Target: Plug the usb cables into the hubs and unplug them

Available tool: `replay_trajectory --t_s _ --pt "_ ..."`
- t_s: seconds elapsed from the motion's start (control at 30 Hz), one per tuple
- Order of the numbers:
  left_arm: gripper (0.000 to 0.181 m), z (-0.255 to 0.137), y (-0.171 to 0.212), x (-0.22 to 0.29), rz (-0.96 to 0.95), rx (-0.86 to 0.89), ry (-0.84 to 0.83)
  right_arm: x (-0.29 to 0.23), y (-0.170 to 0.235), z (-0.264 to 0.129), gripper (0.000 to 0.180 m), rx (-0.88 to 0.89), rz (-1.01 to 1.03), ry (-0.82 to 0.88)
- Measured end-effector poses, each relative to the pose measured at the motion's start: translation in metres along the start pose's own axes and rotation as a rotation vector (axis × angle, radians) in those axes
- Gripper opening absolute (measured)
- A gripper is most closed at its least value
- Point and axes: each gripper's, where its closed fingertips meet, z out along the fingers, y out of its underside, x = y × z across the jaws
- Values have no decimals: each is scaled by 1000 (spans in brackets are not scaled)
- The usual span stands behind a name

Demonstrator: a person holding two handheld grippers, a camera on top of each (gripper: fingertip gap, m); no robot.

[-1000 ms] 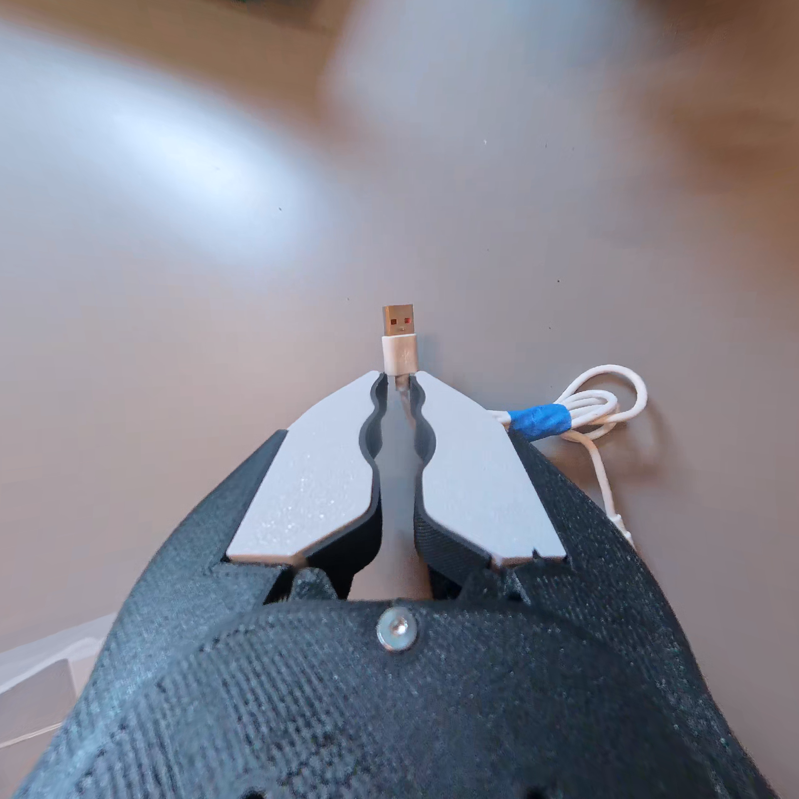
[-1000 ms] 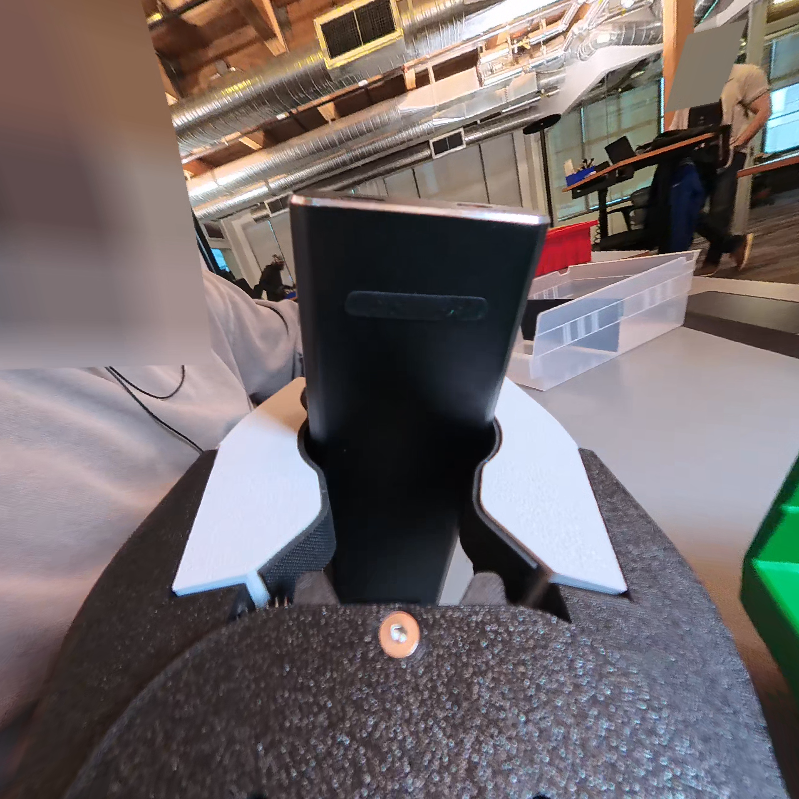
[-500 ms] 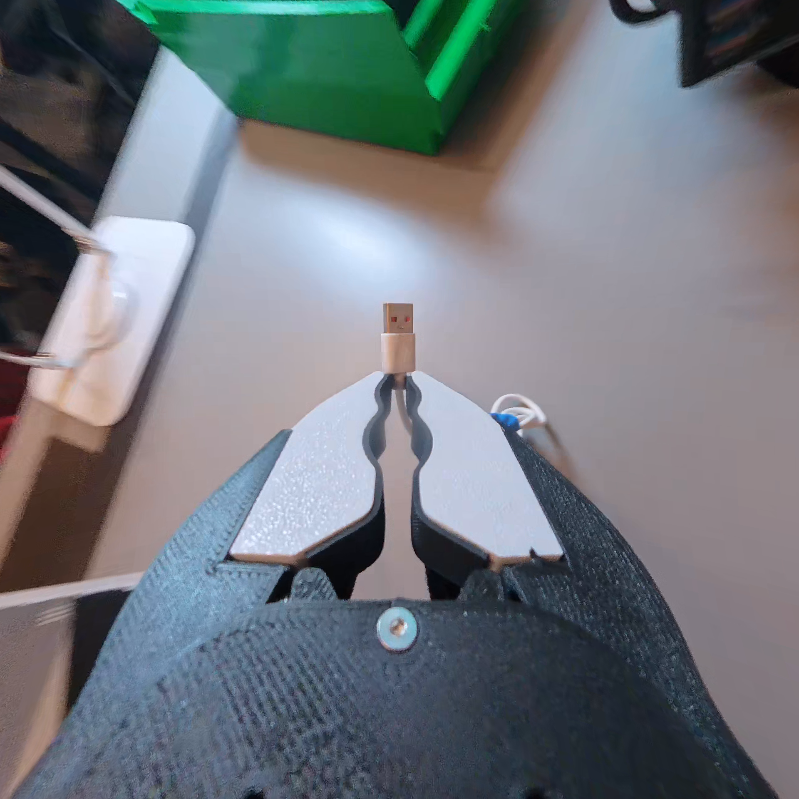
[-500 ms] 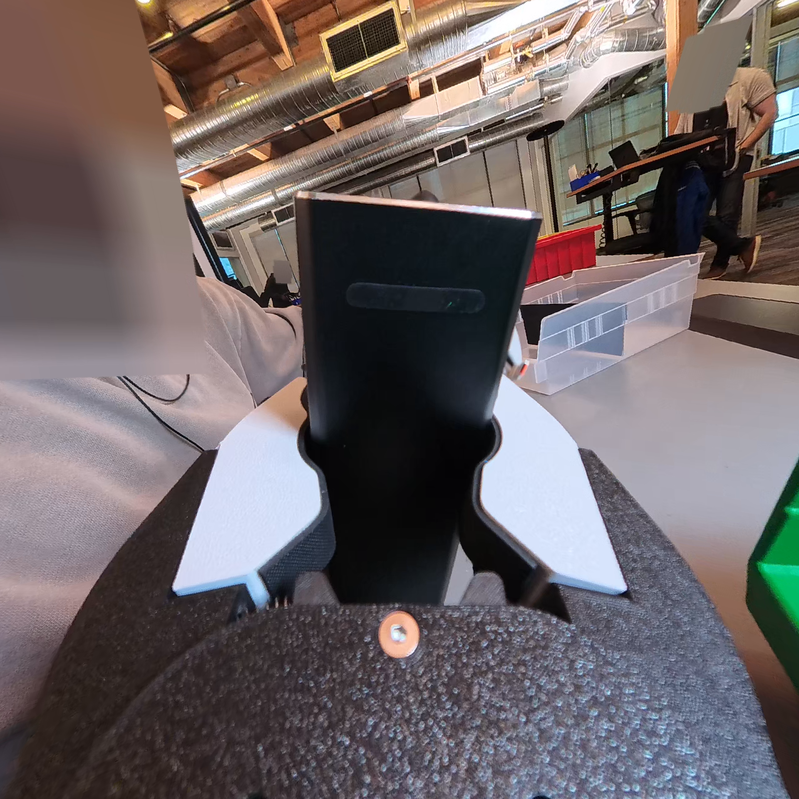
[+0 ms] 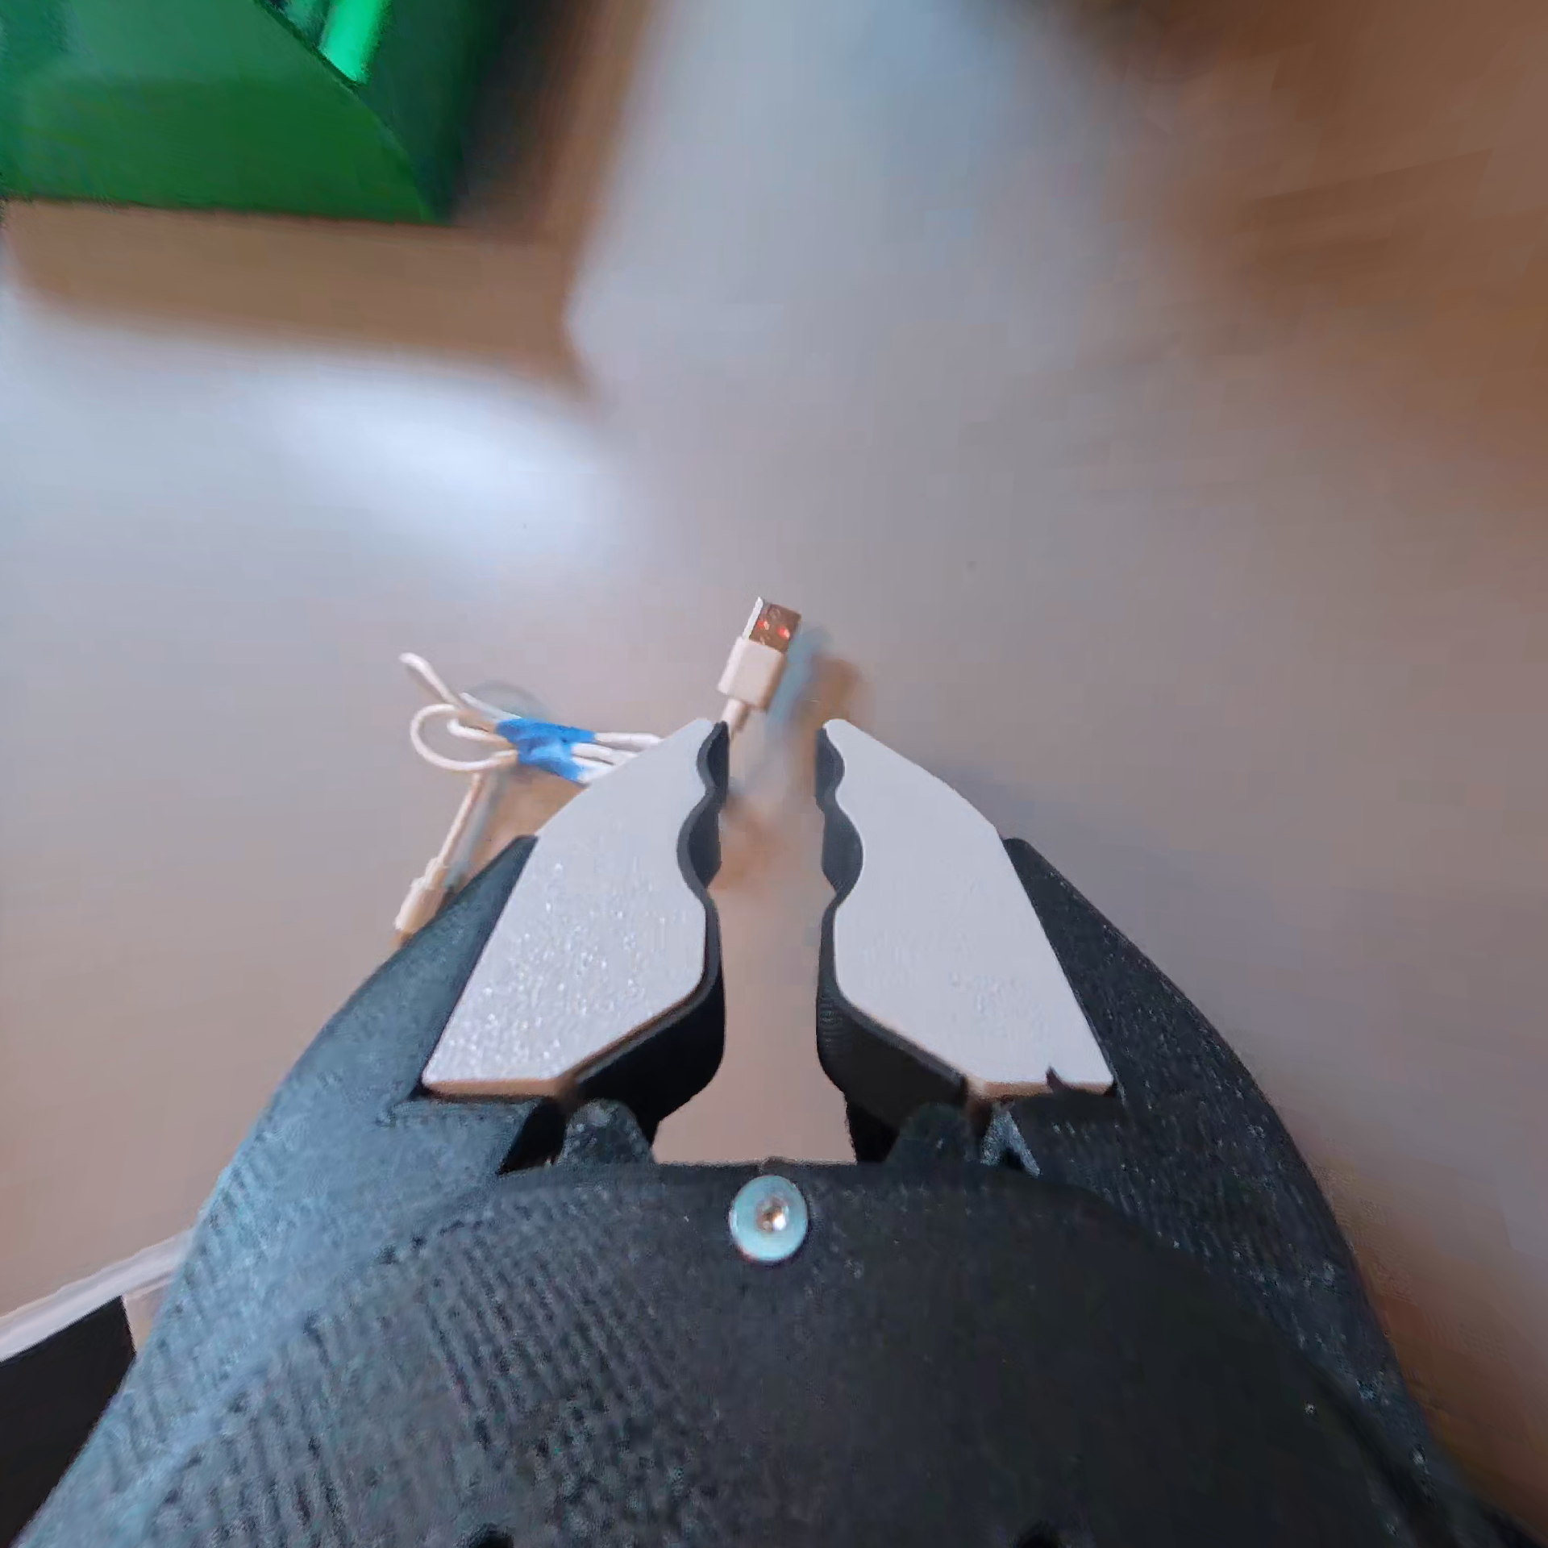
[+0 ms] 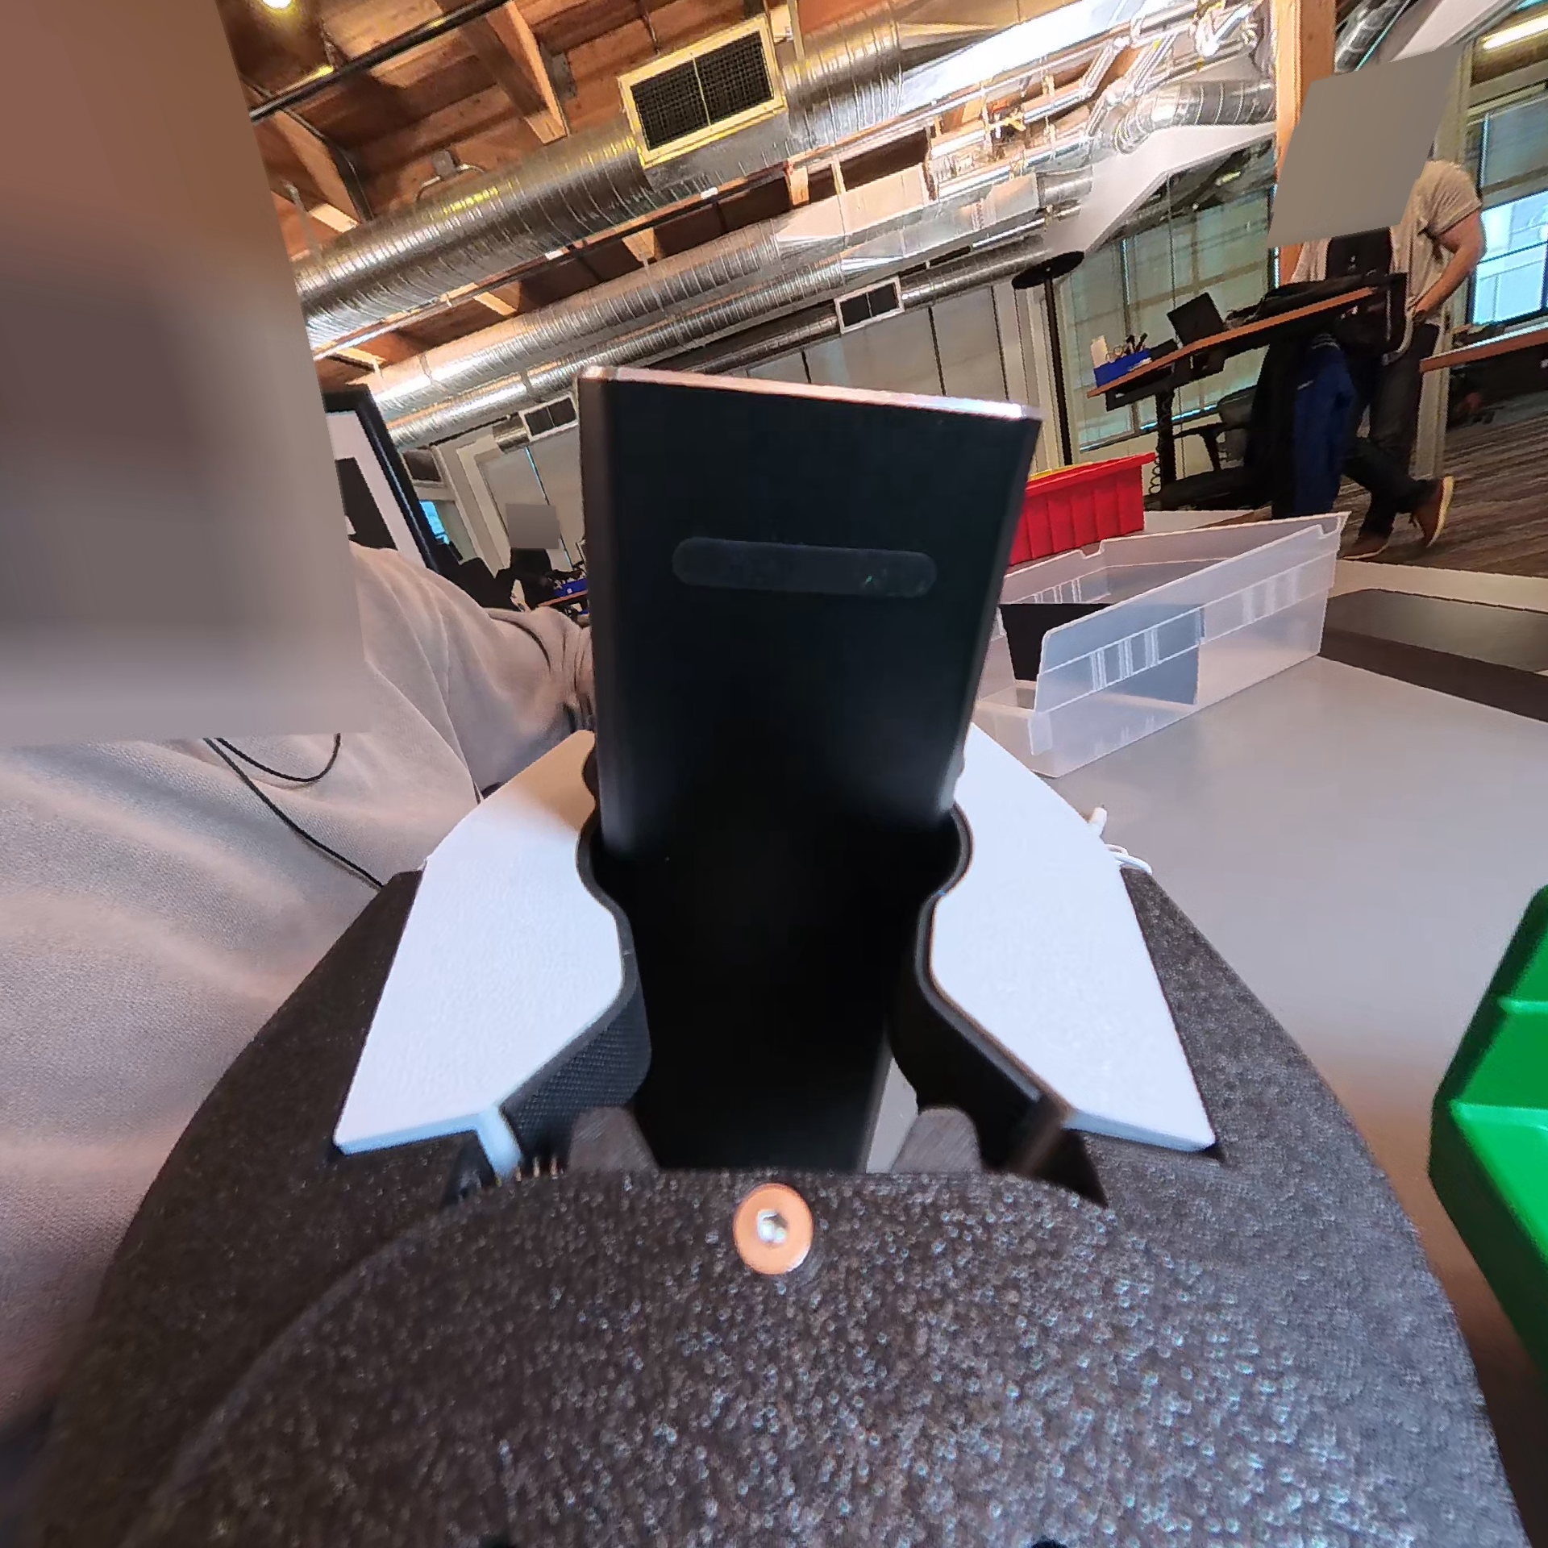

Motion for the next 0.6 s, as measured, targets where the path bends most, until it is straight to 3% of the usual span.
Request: replay_trajectory --t_s 0.37,0.5,0.6 --pt "25 34 23 -8 294 -213 279 0 -2 -3 73 0 -9 11" --pt "7 38 23 -9 369 -224 273 1 -4 -5 73 4 -11 17" --pt "7 38 18 -8 316 -185 262 3 -3 -6 73 4 -4 16"
